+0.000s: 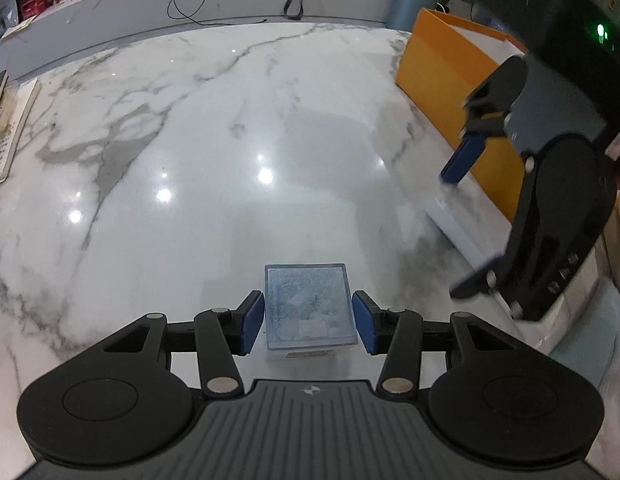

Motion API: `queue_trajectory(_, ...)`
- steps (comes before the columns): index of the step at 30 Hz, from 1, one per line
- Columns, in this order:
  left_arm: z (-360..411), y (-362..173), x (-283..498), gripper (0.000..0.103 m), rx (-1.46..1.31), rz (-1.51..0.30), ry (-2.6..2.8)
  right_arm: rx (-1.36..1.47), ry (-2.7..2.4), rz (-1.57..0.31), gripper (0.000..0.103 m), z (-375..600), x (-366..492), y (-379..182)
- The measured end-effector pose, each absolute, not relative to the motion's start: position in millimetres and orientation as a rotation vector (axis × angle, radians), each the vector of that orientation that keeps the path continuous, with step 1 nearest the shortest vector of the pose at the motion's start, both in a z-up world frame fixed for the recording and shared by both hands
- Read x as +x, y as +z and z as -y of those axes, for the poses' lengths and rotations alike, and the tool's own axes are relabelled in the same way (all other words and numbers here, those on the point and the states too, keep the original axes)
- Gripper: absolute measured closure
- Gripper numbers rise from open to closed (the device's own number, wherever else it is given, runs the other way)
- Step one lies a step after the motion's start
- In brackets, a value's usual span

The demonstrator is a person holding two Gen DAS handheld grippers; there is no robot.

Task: Organize rigid objects
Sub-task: 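Grasp the white rectangular box with the right tool while the left tool holds the cube box, then lift and carry the white box and clear cube box over the shoebox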

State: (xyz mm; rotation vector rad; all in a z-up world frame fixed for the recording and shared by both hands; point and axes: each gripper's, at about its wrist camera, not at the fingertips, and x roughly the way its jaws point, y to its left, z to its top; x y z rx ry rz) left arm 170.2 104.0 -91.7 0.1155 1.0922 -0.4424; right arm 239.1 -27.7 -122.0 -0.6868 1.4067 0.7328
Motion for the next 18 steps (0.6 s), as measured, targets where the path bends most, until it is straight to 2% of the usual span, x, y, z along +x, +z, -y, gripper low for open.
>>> queue_trajectory(5,-105.5,-89.2,156.4,0.048,0.158,-1.103,-0.45,-0.634,0.516,-1.384,0.005,42.3,215.6,-120.5)
queue_trajectory(10,-107.0,-86.5,148.4,0.048,0.2,-1.119,-0.42,-0.604,0.419,-1.43,0.01,48.6,215.5,-135.6)
queue_trajectory(14,-112.1,-86.4,143.1,0.048,0.193,-1.124,-0.395,-0.545,0.368,-1.475,0.021,54.2,219.0,-146.3)
queue_trajectory(16,-114.7,-86.3,141.2,0.048,0.185,-1.12,-0.391,-0.529,0.333,-1.44,0.034,62.4,225.0,-144.0)
queue_trajectory(18,-117.3,-86.1,140.2,0.047,0.183,-1.111,-0.388,-0.467,0.33,-1.415,0.041,64.1,219.5,-136.5)
